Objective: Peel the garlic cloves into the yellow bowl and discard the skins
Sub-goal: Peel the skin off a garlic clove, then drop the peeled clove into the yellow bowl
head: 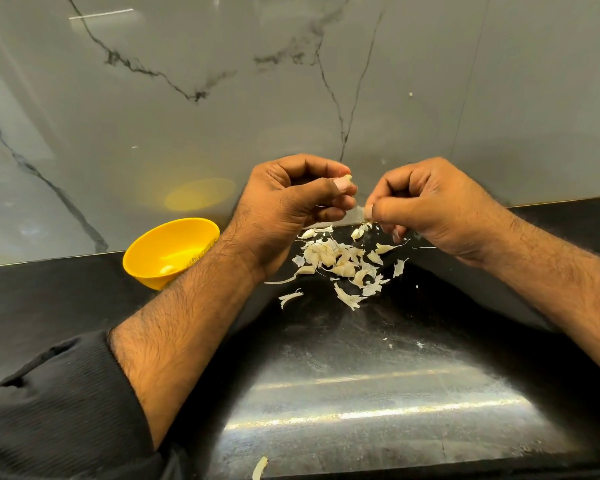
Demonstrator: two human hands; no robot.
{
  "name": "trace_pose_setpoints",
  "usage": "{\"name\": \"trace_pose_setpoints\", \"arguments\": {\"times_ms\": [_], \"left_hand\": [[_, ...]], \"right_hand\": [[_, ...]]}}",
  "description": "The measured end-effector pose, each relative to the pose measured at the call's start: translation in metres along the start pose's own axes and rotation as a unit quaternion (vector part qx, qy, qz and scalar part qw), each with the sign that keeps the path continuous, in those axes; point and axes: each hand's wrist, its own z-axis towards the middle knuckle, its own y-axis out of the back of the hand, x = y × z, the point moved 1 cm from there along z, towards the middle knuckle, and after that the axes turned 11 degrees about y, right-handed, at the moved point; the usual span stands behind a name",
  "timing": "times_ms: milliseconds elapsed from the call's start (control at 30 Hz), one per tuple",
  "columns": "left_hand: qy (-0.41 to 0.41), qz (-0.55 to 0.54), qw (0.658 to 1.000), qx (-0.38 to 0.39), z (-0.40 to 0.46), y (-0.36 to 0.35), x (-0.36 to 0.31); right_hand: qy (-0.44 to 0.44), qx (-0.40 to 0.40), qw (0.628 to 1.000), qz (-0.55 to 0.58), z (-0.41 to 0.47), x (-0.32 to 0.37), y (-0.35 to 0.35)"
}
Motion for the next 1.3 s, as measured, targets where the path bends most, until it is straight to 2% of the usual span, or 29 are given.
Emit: {"name": "trace_pose_setpoints", "arguments": {"times_ms": [167,233,367,567,767,867,967,1100,1167,1300], "left_hand": [[-0.003,0.0,1.0,-0.004,0.001,0.007,-0.003],[-0.006,0.011,1.0,0.0,0.001,0.008,-0.002],[-0.005,0.02,1.0,0.016,0.001,0.008,-0.001],[0.004,0.031,0.999,0.039,0.0,0.004,0.001],[0.003,0.02,0.998,0.055,0.001,0.004,-0.001],[0.005,0.031,0.998,0.062,0.001,0.006,-0.003],[0.002,0.111,0.993,0.045,0.0,0.012,-0.011],[-0.033,0.283,0.959,0.009,-0.003,0.037,-0.029],[-0.043,0.308,0.95,-0.026,-0.009,0.057,-0.038],[-0.054,0.294,0.95,-0.091,-0.026,0.101,-0.045]], "right_hand": [[-0.04,0.078,0.991,-0.098,-0.001,-0.001,-0.003],[-0.017,0.057,0.994,-0.096,-0.001,0.001,-0.002],[0.05,-0.054,0.995,-0.072,0.0,0.004,0.005],[0.095,-0.04,0.993,-0.054,-0.002,0.01,-0.001],[0.084,-0.063,0.994,-0.022,0.0,0.003,0.0],[0.055,-0.068,0.995,0.047,0.001,-0.002,-0.001],[0.032,-0.065,0.993,0.095,0.001,-0.003,-0.001],[0.011,-0.05,0.991,0.12,0.001,-0.002,-0.003],[0.005,-0.041,0.993,0.115,0.003,0.003,-0.005],[0.005,-0.016,0.997,0.075,0.014,0.016,-0.02]]}}
